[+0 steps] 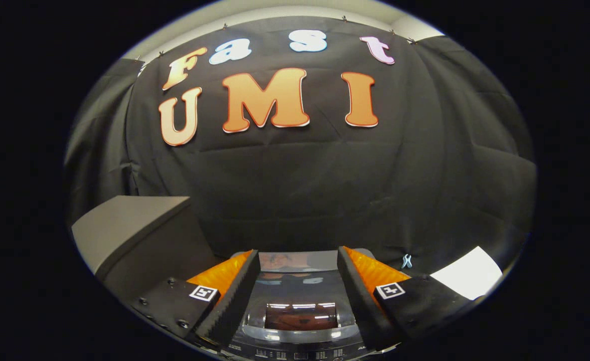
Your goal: Put the clothes into the washing machine and then close the washing machine lid.
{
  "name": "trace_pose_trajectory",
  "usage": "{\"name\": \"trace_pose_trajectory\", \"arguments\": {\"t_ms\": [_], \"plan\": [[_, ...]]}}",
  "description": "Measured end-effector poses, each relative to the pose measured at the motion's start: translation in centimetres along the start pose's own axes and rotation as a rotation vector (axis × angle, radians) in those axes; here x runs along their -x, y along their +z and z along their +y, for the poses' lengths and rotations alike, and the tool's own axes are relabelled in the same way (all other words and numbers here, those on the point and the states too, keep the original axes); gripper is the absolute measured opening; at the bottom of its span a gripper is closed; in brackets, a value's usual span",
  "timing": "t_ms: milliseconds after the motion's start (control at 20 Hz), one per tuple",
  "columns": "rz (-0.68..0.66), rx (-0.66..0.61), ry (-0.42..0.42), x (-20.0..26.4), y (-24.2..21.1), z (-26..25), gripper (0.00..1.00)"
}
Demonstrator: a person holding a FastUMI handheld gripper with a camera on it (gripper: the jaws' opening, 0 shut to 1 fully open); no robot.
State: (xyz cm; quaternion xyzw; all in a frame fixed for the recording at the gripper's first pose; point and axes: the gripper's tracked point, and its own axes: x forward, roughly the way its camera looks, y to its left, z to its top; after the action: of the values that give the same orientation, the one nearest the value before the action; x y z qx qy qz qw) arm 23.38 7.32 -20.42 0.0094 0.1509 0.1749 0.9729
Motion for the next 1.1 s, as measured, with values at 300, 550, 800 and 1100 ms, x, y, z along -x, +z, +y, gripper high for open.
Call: {"name": "trace_pose_trajectory", "arguments": {"t_ms": [300,550,800,1100], "plan": [[-0.113,0.030,0.058,5.6,5.4,2.6,0.99],[-0.202,0.026,0.041,10.9,9.7,2.7,0.99],[-0.239,0.031,0.017,15.5,12.9,1.3,0.99],[-0.252,0.048,-0.004,21.2,14.2,-0.5,0.99]]}}
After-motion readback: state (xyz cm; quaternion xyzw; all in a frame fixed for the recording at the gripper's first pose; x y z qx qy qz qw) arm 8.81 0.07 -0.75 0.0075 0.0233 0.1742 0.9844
